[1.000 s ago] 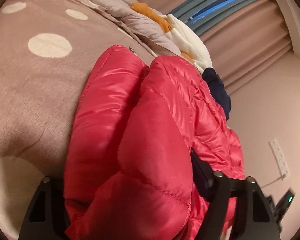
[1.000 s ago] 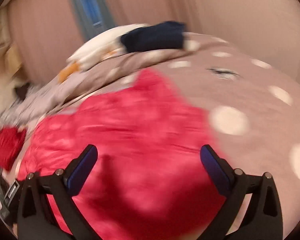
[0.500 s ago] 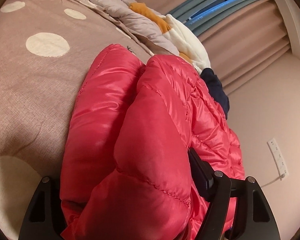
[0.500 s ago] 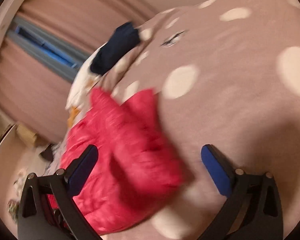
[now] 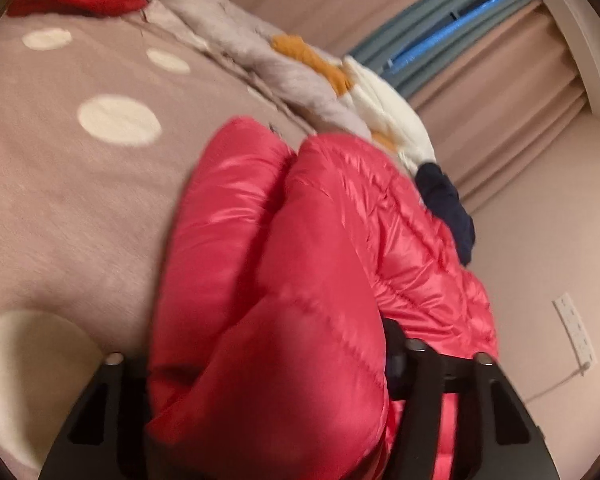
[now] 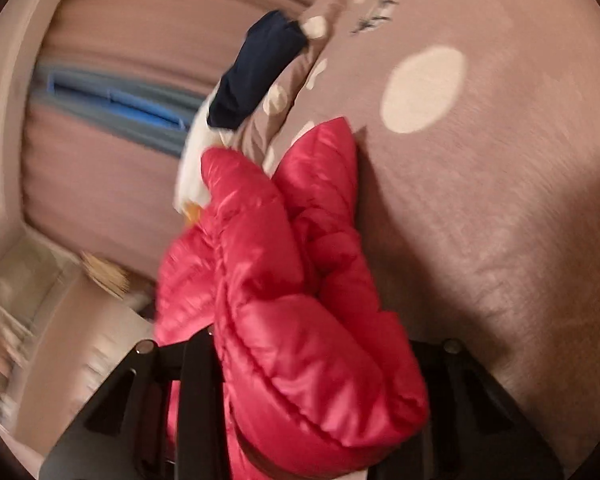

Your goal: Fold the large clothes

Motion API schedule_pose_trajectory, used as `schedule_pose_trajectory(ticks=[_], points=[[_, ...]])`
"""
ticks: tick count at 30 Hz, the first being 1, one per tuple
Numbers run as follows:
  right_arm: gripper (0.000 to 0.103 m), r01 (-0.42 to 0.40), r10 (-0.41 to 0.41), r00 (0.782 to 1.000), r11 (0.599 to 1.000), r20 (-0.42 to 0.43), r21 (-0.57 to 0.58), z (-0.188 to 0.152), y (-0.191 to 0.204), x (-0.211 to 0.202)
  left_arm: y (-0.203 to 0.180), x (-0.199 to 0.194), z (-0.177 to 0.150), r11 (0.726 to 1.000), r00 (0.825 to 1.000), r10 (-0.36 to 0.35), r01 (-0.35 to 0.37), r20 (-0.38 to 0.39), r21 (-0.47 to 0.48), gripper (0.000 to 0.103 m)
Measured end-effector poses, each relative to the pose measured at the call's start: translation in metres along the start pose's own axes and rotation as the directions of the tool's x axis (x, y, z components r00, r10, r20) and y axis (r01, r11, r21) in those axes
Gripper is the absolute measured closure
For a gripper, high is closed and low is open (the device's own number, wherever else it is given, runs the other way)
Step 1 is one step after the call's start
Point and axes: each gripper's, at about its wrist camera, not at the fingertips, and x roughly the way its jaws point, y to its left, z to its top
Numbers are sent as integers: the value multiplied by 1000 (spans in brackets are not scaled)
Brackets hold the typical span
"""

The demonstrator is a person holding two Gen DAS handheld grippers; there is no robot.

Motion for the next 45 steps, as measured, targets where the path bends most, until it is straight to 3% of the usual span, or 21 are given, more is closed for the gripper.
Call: schedule_pose_trajectory(ticks=[5, 7, 9, 12, 14, 16, 22, 26, 29, 32, 36, 39, 41, 43, 45], points=[[71, 5, -9, 998, 997, -56, -76, -14, 14, 5, -19, -25, 9, 984, 988, 114, -127, 109, 123, 58], [71, 24, -34, 996, 991, -78, -128, -19, 24, 14, -28, -33, 11, 958, 967, 188, -219, 170, 185, 58], [71, 72, -93, 991, 974, -93, -215, -26, 40, 28, -44, -40, 10, 907, 935, 264, -324, 235, 270, 58], [69, 129, -166, 981, 943, -98, -306, -34, 47, 39, -60, -54, 9, 874, 916, 272, -363, 293, 323, 58], [69, 142, -181, 979, 938, -97, -316, -34, 44, 40, -71, -64, 10, 879, 925, 236, -333, 297, 340, 58], [70, 135, -173, 980, 943, -101, -304, -30, 39, 43, -82, -71, 12, 889, 945, 196, -284, 263, 358, 58], [71, 122, -158, 982, 950, -105, -288, -30, 33, 47, -106, -83, 12, 939, 979, 61, -121, 192, 322, 58], [71, 127, -165, 981, 947, -106, -294, -32, 33, 47, -133, -80, 4, 928, 985, 20, -82, 172, 363, 58], [71, 126, -165, 980, 946, -110, -298, -32, 34, 47, -148, -76, -5, 931, 993, -44, 2, 107, 366, 56], [71, 112, -151, 981, 952, -120, -286, -30, 32, 49, -170, -70, -19, 914, 994, -108, 88, 29, 396, 50], [73, 64, -98, 986, 969, -135, -239, -26, 23, 47, -198, -45, -36, 889, 990, -128, 137, -51, 437, 39], [76, 16, -48, 987, 981, -156, -196, -20, 15, 46, -201, -17, -38, 905, 972, -163, 216, -170, 366, 35], [76, 5, -36, 986, 982, -163, -189, -18, 14, 45, -198, -5, -38, 916, 957, -209, 264, -200, 302, 33], [76, -8, -27, 985, 980, -173, -197, -16, 13, 42, -194, 8, -36, 926, 957, -208, 260, -202, 275, 30], [75, -14, -26, 981, 978, -190, -208, -14, 13, 38, -194, 25, -37, 938, 965, -146, 205, -219, 280, 30]])
